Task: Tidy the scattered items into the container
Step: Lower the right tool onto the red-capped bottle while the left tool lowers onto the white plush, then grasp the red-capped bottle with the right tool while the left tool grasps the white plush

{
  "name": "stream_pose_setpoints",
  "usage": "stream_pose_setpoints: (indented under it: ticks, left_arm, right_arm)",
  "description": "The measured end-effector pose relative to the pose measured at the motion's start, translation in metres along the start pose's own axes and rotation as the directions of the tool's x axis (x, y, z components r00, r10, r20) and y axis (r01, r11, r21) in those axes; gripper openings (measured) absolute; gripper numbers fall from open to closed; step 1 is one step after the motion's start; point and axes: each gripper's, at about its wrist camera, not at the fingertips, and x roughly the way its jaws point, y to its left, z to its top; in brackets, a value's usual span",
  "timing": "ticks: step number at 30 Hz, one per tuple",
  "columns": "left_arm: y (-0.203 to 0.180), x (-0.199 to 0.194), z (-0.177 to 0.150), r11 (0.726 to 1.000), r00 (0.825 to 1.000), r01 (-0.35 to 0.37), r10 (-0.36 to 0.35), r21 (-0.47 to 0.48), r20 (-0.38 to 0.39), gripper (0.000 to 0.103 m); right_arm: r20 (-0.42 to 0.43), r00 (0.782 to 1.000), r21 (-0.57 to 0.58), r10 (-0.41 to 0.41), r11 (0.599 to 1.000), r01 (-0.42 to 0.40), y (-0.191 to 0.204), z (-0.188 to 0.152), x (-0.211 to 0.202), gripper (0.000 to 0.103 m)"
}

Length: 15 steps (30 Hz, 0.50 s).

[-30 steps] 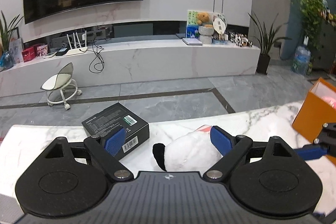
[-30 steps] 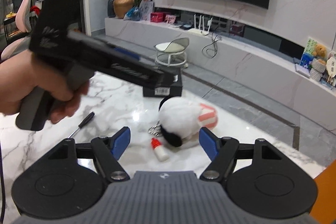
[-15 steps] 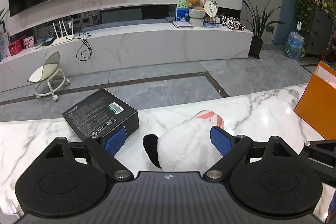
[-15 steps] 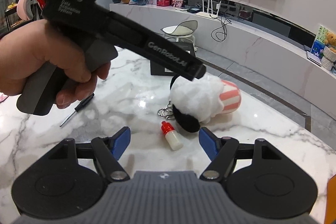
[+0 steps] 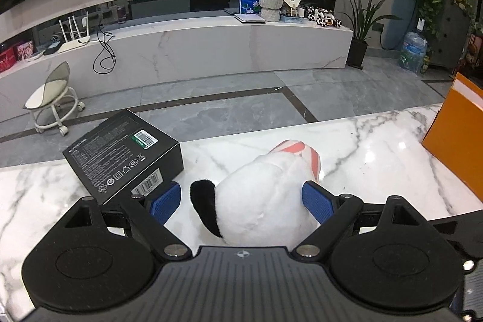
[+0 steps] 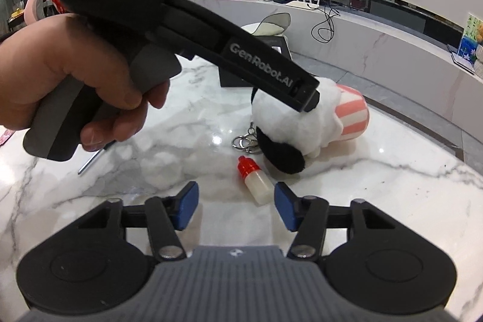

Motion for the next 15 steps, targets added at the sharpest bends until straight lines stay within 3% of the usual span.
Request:
stream_pose_setpoints:
  ticks: [10, 11, 12, 15]
  left_arm:
    - [0.000, 0.006, 0.000, 0.999, 0.999, 0.037, -0.037, -0.009, 0.002, 0.103]
    - [0.000, 0.006, -0.001, 0.999, 0.999, 0.043, -0.043, -0.012, -0.002, 0.103]
    - [-0.001, 0.007, -0.001, 0.999, 0.999, 0.049, -0.049, -0.014, -0.006, 0.103]
    - [-0.003, 0.009, -0.003, 0.998, 0.998, 0.062, -0.062, -0.012, -0.019, 0.103]
  right_arm:
    - [0.006, 1.000, 0.003, 0.000, 1.000, 0.000, -0.007, 0.001, 0.022, 0.047]
    - [0.007, 1.000, 0.002, 0.000, 1.000, 0.000, -0.008, 0.001, 0.024, 0.042]
    - [0.007, 1.000, -0.002, -0.005, 1.000, 0.005, -0.008, 0.001, 0.024, 0.027]
    - [-0.004, 1.000, -0.009, 0.004, 1.000, -0.004, -0.011, 0.002, 0.021, 0.022]
